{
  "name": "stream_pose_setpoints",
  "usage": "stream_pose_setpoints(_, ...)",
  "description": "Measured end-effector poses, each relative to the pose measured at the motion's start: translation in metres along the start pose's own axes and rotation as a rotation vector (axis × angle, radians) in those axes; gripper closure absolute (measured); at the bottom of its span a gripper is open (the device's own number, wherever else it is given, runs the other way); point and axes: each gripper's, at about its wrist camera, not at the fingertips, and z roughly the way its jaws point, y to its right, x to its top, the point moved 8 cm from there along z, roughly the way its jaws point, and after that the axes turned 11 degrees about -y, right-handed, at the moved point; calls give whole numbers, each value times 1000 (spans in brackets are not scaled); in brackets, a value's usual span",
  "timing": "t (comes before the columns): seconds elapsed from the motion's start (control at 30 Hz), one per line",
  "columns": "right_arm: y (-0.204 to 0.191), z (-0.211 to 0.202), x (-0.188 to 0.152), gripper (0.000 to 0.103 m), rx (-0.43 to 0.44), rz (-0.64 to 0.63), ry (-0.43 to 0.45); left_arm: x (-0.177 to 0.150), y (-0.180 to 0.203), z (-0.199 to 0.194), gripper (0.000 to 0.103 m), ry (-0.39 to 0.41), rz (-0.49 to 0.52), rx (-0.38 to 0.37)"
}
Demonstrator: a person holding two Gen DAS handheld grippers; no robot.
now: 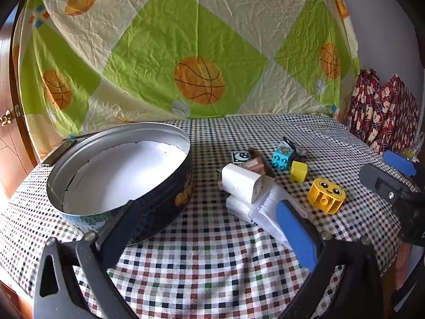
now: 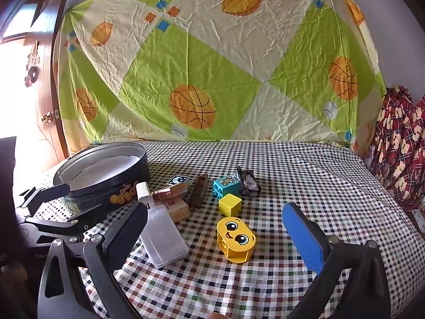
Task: Organize rigid objects
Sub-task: 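Close the right gripper on the clear plastic box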
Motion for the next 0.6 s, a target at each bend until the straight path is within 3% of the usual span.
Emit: stream_pose_setpoints(0.6, -31, 34, -11, 1, 81, -84, -65, -8, -30, 19, 0, -1, -22, 91)
